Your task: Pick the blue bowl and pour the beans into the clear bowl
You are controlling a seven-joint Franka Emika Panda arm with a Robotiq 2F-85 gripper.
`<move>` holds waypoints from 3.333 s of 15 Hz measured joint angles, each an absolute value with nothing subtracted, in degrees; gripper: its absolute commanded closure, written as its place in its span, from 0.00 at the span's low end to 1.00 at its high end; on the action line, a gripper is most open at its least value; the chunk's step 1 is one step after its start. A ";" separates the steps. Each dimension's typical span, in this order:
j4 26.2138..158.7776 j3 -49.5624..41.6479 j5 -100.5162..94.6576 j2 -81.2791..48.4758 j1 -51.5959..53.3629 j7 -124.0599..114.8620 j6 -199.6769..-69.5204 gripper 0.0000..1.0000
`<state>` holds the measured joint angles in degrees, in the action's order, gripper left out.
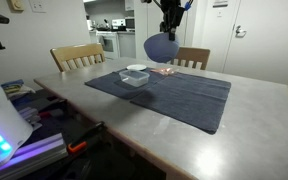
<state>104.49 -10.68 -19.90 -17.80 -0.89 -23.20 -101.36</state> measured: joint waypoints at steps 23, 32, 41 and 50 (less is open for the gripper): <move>105.39 -4.52 -18.47 -18.44 3.24 -28.32 -97.32 0.99; 105.39 -3.01 -18.46 -18.58 5.92 -28.85 -93.38 0.99; 104.88 -2.07 -15.92 -22.01 6.12 -28.85 -93.38 0.99; 101.24 -2.10 -13.35 -26.51 6.10 -28.57 -93.08 0.99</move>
<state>101.24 -2.10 -13.35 -26.51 6.10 -28.57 -93.08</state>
